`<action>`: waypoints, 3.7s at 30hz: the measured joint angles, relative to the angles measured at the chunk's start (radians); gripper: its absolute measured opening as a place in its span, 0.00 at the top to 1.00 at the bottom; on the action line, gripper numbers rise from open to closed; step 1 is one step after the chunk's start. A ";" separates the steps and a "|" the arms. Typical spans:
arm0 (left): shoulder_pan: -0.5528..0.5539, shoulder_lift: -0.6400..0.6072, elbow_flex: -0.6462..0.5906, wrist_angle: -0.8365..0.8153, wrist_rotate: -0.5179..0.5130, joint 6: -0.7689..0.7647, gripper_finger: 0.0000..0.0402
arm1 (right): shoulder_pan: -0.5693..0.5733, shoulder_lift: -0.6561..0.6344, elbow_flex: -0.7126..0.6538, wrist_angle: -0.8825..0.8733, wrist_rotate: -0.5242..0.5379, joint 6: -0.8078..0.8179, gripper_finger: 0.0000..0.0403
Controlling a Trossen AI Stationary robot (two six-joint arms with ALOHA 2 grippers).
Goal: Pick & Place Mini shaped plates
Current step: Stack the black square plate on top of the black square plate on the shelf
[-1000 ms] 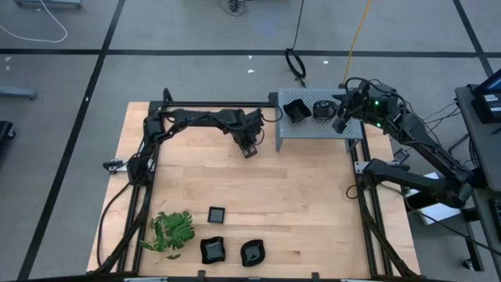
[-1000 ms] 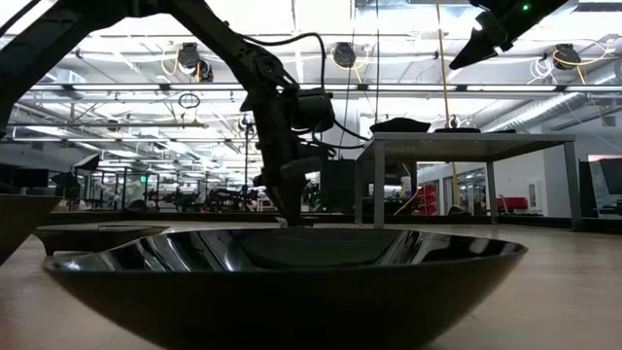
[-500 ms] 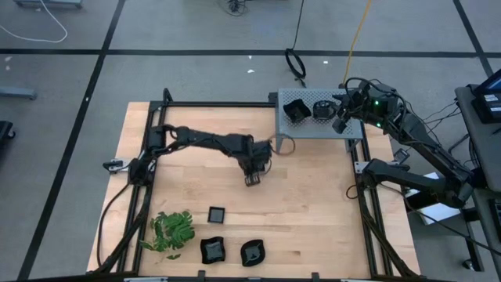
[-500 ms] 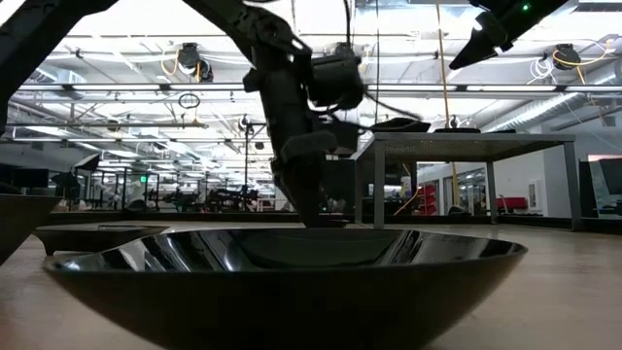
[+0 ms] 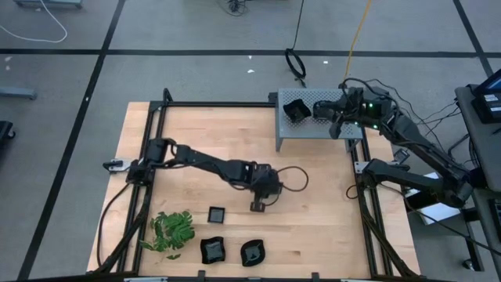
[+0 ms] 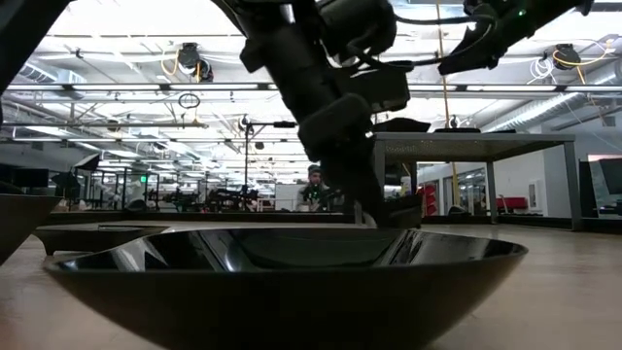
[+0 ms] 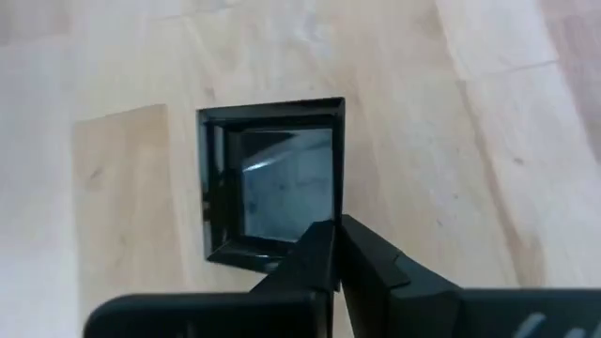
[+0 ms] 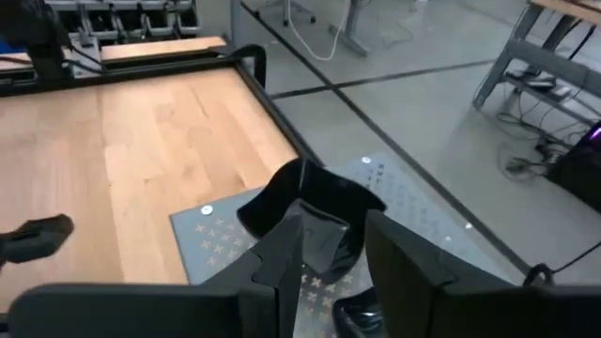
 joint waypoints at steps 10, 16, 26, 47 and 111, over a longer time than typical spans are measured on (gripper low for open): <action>-0.050 -0.010 0.000 0.051 -0.069 -0.056 0.86 | 0.000 0.000 -0.059 0.055 0.001 -0.027 0.69; -0.045 -0.023 0.000 0.041 -0.073 -0.057 0.70 | 0.006 0.000 -0.118 0.063 -0.068 -0.027 0.67; -0.045 -0.188 0.002 -0.118 -0.152 -0.115 0.64 | 0.215 0.004 -0.277 0.112 -0.131 -0.098 0.68; -0.052 -0.583 0.002 -0.279 -0.333 -0.580 0.66 | 0.875 0.309 -0.372 0.346 0.040 -0.019 0.66; -0.136 -0.635 0.002 -0.282 -0.334 -0.485 0.66 | 1.051 0.275 -0.356 0.735 0.528 -0.120 1.00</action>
